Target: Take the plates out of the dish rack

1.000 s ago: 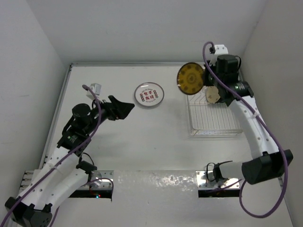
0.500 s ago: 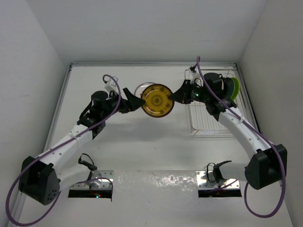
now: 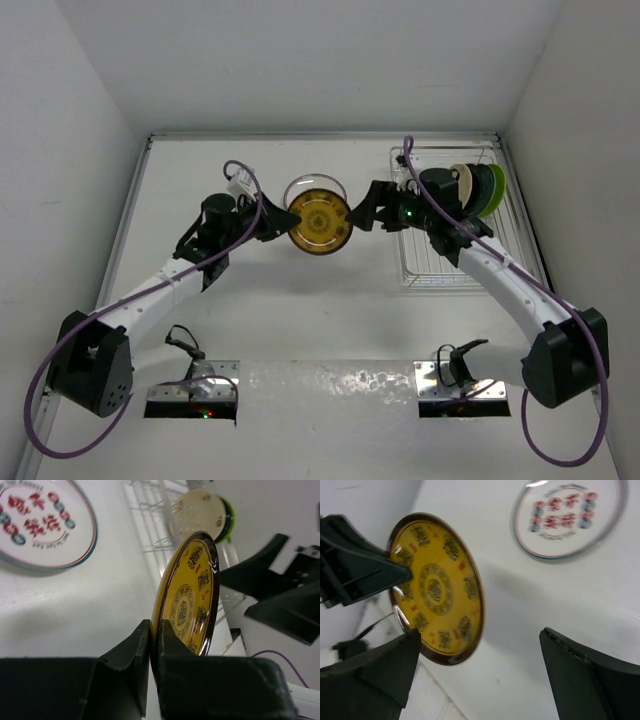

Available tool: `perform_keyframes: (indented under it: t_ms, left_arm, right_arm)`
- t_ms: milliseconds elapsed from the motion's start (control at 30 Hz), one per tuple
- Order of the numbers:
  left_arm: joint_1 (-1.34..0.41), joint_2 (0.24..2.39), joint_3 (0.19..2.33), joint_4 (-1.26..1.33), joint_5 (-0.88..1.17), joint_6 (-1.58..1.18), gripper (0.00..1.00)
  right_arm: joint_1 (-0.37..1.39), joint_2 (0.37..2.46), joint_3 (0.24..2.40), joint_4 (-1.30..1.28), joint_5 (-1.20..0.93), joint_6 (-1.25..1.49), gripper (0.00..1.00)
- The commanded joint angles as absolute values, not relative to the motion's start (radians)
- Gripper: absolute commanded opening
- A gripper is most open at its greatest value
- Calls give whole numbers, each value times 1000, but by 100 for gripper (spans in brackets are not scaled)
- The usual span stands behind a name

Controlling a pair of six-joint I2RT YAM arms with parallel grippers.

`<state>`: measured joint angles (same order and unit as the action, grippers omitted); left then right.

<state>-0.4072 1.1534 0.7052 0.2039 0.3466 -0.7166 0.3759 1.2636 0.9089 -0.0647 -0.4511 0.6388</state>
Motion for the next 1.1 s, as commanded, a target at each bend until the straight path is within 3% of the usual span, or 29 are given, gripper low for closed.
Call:
perform_keyframes:
  t_ms: [0,133,333,433,500,600,633,700,733,900,1067]
  left_arm:
    - [-411,1202,652,225,308,-730,0]
    - [-411,1287,566,291,313,-745,0]
    - [-419,1436,497,406,328,-767,0]
    - [-425,1506,494,428,327,-764,8]
    - [-426,1549,492,436,333,-767,14]
    - [-437,1566,495,427,318,-769,41]
    - [-442,1568,497,402,310,-769,64]
    - [-448,1551,520,349,256,-761,77]
    - [-462,1539,535,243,220,-746,97]
    - [-483,1387,610,-61,-87,-715,100]
    - [-483,1212,660,-310,-241,-692,100]
  right_arm:
    - [374,1192,933,-227,-155,522,99]
    - [374,1172,983,-368,56,448,99]
    - [361,1167,996,-466,161,385,99]
    - [338,1170,989,-472,182,385,99]
    - [302,1177,997,-477,192,391,99]
    - [226,1209,1026,-476,175,393,99]
    - [207,1222,1038,-477,173,384,99]
    - [164,1259,1097,-483,230,368,99]
    - [152,1308,1123,-500,273,347,99]
    - [134,1454,1284,-503,607,301,96]
    - [97,1618,1432,-494,629,246,84]
